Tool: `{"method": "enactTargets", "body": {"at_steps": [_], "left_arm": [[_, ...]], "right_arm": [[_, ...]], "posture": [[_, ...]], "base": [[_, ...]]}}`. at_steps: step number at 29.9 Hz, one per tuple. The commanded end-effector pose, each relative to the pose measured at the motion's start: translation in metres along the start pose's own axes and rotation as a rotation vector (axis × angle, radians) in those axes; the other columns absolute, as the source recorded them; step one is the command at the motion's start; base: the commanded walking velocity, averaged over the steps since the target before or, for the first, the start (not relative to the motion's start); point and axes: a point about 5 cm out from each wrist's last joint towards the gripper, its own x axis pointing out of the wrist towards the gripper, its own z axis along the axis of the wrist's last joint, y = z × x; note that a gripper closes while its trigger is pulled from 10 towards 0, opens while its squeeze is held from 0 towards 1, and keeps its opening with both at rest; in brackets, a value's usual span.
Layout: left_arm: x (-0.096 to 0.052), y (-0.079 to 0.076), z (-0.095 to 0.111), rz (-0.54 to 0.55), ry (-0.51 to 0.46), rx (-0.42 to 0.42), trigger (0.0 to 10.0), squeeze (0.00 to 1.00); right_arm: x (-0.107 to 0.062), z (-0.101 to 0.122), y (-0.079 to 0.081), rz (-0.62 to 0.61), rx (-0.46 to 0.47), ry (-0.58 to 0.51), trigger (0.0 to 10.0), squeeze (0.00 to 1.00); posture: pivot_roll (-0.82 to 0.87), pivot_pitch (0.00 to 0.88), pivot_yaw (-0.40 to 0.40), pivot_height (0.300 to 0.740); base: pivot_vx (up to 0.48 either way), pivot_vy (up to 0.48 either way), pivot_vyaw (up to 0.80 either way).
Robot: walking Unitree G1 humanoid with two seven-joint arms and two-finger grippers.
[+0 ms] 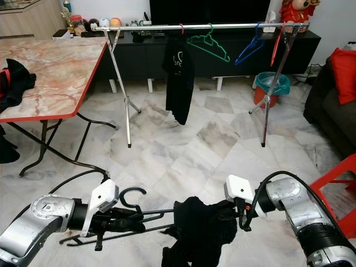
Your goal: Hang hanger
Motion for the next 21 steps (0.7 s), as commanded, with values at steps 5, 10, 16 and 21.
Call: {"method": "enactTargets", "body": {"at_steps": [5,10,16,21], "left_arm": [[-0.009,0.000,0.005,-0.005,0.009,0.034,10.0,1.00],[-0.021,0.006,0.006,0.033,0.023,0.040,10.0,1.00],[-0.034,0.011,0.003,0.073,0.040,0.033,10.0,1.00],[-0.048,0.022,0.003,0.189,0.049,0.047,10.0,1.00]], "right_arm": [[0.003,0.008,-0.003,-0.010,-0.034,-0.021,0.0,0.00],[0.003,0.003,-0.005,-0.040,-0.027,0.007,0.0,0.00],[0.004,-0.002,-0.003,-0.041,-0.014,0.026,0.0,0.00],[0.003,-0.005,-0.004,-0.081,-0.002,0.018,0.0,0.00]], "posture": [[-0.01,0.000,0.019,0.740],[-0.01,0.000,0.017,0.740],[0.00,0.000,0.018,0.740],[-0.01,0.000,0.019,0.740]], "base": [[0.000,0.000,0.00],[0.000,0.000,0.00],[0.000,0.000,0.00],[0.000,0.000,0.00]]}}
